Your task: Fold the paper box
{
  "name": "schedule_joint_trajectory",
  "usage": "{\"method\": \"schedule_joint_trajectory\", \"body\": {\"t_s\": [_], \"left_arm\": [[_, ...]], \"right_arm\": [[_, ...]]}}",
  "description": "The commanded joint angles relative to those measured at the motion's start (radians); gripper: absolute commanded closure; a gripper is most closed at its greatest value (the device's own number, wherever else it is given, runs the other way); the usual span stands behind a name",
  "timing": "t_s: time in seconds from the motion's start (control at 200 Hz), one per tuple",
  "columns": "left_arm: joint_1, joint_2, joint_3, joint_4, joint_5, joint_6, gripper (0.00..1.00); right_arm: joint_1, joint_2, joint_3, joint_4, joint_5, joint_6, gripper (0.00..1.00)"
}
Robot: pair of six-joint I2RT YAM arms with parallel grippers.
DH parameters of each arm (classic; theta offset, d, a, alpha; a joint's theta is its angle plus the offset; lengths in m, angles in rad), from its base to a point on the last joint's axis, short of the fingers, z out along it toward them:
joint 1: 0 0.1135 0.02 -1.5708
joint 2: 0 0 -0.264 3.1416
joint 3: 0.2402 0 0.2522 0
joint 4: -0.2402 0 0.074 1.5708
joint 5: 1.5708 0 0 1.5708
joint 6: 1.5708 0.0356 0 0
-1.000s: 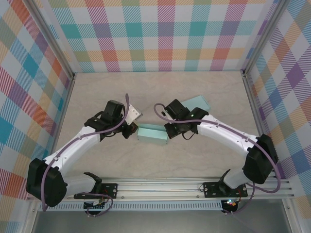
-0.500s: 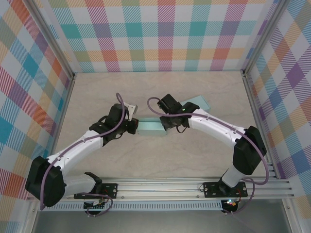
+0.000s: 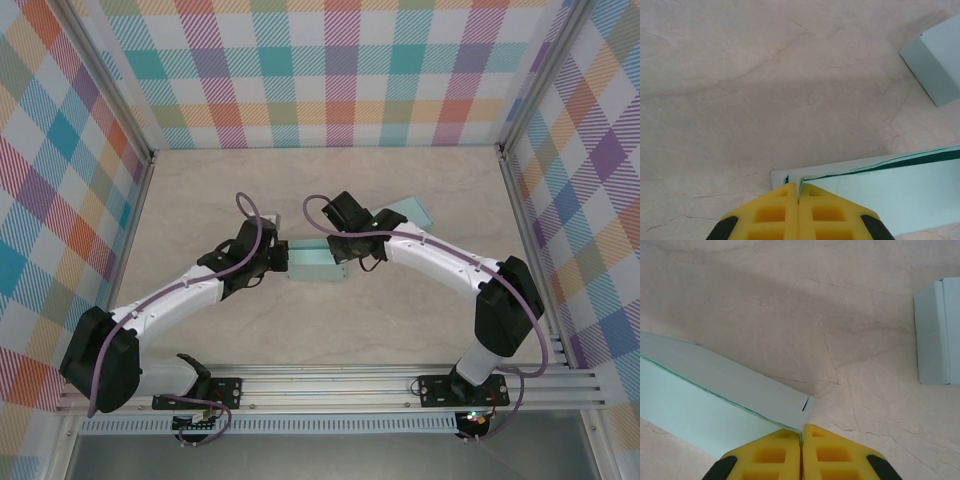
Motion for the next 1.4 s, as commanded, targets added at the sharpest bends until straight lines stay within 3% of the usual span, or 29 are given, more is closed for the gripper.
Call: {"method": "schedule_joint_trajectory", "body": {"t_s": [0.0, 0.135, 0.245, 0.655, 1.235, 1.395], "left_arm": [[-0.046, -0.008, 0.024, 0.079, -0.002, -0.028, 1.00], [-0.077, -0.014, 0.005, 0.106, -0.049, -0.023, 1.00], [-0.101, -0.023, -0.024, 0.137, -0.107, -0.034, 1.00], [-0.165, -0.031, -0.066, 0.193, -0.252, -0.072, 1.00], [-0.170, 0.031, -0.074, 0.218, -0.286, -0.100, 1.00], [-0.171, 0.036, -0.092, 0.234, -0.295, -0.107, 1.00]], "right_arm": [[0.013, -0.009, 0.004, 0.101, -0.088, 0.032, 0.91], [0.009, -0.016, 0.002, 0.117, -0.116, 0.056, 0.81], [0.002, -0.022, 0.002, 0.132, -0.127, 0.072, 0.79], [-0.023, 0.001, -0.002, 0.194, -0.142, 0.129, 0.88], [-0.033, -0.021, -0.147, 0.282, -0.111, 0.155, 0.92], [-0.037, -0.025, -0.116, 0.283, -0.130, 0.151, 0.92]]}}
